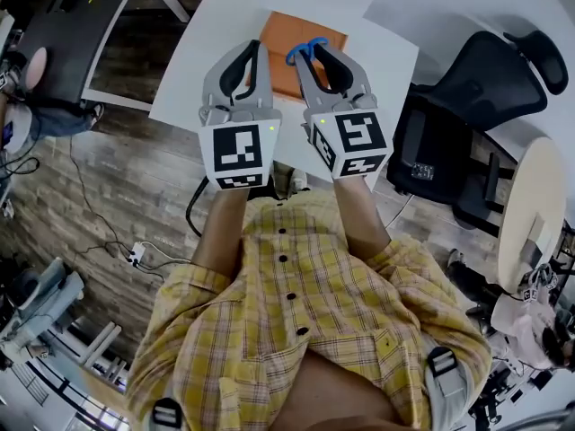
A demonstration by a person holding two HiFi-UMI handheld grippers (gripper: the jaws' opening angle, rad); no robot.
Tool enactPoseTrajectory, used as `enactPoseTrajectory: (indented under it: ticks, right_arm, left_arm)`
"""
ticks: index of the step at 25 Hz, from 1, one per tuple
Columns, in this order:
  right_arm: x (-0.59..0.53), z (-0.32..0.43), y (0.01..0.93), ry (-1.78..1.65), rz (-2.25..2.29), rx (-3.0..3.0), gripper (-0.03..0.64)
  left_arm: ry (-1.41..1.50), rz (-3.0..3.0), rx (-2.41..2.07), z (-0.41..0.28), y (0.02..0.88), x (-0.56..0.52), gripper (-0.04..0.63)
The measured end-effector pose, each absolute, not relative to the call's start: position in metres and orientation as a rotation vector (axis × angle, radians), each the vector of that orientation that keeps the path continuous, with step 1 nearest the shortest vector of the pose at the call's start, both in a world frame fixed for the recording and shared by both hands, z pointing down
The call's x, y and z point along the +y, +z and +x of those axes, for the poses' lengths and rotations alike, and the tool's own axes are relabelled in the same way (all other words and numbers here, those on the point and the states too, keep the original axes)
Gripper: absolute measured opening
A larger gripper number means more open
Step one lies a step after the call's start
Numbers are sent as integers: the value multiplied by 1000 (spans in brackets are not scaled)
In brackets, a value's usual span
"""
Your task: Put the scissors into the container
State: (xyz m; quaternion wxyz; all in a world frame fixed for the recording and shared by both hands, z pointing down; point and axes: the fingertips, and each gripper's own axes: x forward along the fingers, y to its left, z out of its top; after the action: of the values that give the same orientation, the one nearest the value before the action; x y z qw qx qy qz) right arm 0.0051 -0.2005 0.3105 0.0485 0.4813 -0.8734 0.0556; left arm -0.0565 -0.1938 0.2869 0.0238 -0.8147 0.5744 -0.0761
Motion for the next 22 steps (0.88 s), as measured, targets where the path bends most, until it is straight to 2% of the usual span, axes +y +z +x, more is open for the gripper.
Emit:
enactPoseTrajectory:
  ticks: [22]
  right_arm:
    - [-253,-13,403,198,1370,-2447,91]
  left_arm:
    - [-313,-2668,1744,-73,342,-251,-2]
